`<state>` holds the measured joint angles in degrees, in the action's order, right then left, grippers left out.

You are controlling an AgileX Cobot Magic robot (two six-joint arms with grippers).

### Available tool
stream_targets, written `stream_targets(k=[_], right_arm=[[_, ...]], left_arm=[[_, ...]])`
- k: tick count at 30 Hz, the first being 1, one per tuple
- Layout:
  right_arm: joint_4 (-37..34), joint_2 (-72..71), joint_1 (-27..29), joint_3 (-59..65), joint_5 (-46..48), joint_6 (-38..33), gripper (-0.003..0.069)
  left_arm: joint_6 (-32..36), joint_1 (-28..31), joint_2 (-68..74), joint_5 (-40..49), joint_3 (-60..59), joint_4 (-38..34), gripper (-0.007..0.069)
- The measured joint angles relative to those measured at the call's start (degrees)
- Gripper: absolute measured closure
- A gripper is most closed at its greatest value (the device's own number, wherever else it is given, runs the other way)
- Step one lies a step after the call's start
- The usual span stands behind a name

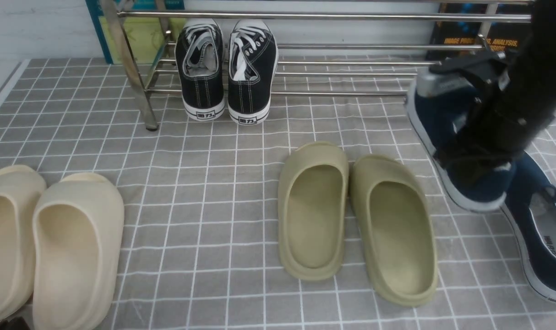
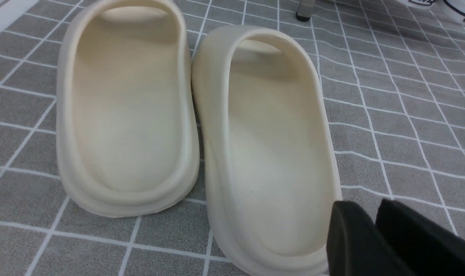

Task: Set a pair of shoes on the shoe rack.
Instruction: Use the right arm to put a shoe into the shoe rack

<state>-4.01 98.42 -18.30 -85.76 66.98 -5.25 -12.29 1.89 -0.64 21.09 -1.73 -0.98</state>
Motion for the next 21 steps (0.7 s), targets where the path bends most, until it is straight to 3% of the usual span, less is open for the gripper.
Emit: stream_targets(k=[21], right_arm=[[9.0,34.4,0.0,-48.0,5.5,-2.8,0.0615]], left_arm=[[0.0,0.0,0.0,0.0,0.0,0.0,0.0512]])
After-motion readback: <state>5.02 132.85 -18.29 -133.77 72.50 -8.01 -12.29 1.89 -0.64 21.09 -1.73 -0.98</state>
